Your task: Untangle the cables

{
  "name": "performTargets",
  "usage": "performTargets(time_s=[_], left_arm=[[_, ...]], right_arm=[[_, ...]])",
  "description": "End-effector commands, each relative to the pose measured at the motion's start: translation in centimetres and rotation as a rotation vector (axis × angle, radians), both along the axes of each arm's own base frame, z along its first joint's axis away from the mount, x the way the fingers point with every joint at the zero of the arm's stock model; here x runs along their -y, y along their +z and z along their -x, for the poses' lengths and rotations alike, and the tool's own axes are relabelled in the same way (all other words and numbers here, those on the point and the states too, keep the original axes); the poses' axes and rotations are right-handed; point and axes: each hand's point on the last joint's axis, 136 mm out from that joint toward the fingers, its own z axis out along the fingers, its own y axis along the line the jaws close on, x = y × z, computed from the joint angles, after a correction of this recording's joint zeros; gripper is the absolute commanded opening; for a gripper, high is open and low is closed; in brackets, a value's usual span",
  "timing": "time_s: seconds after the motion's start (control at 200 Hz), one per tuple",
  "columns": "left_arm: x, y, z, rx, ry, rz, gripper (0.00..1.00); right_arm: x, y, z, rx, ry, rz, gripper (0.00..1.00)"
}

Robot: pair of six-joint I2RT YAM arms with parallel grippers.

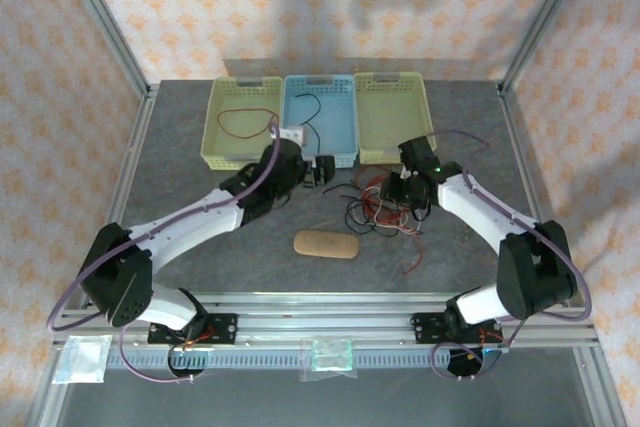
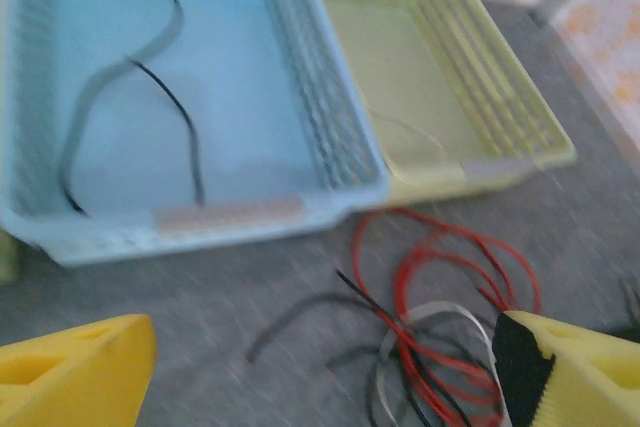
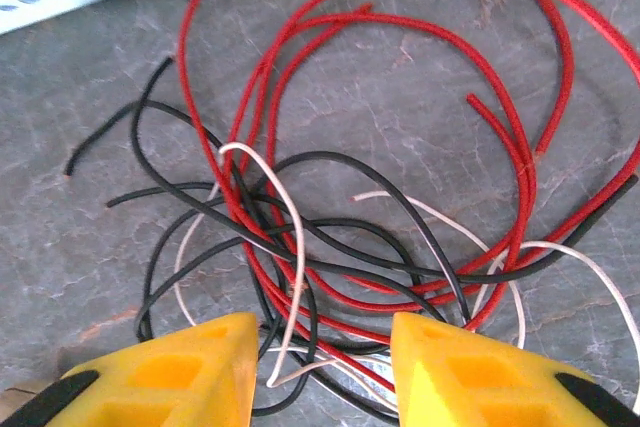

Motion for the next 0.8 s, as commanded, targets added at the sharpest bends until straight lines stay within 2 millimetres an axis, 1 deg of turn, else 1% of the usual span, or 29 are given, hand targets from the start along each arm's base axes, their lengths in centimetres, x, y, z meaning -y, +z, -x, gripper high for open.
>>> performTargets(time_s=[0.0,0.065,0.14,0.275,0.421,0.531,0.681,0.791], left_arm=[[2.5,1.0,0.9,0.015,-0.011,0.164,0.89],[3.8,0.0,1.7,-0.009,-0.040,0.172,0.89],[4.8,-1.2,2.4,-0.029,-0.056,0.171,0.88],[6.1,-3.0,3.2,-0.072,-0.073,0.202,0.88],[6.8,-5.0,3.6,-0.113,-0.065,0.232,0.87],[7.5,-6.4,4.0,-0.143,-0.073,0.234,0.87],[8.3,-7.4,4.5,-0.160,-0.084,0.226,0.87],[8.4,-8.1,4.6,-0.177,-0.087,0.217,0.87]], right_arm=[[-0.2,-0.4,-0.7,0.010,-0.010,0.002,0.37],[-0.3,-0.7,-1.2,0.014,-0.007,0.008,0.35],[-0.4,-0.9,-1.8,0.024,0.006,0.019,0.33],[-0.7,-1.0,-2.8,0.036,0.054,0.041,0.29],[-1.3,-0.6,-3.2,0.055,0.101,0.032,0.29],[-1.9,-0.7,-3.3,0.052,0.120,0.014,0.29],[-1.9,-1.4,-3.5,0.032,0.122,0.022,0.29],[-2.0,-1.8,-3.4,0.019,0.129,0.015,0.29]])
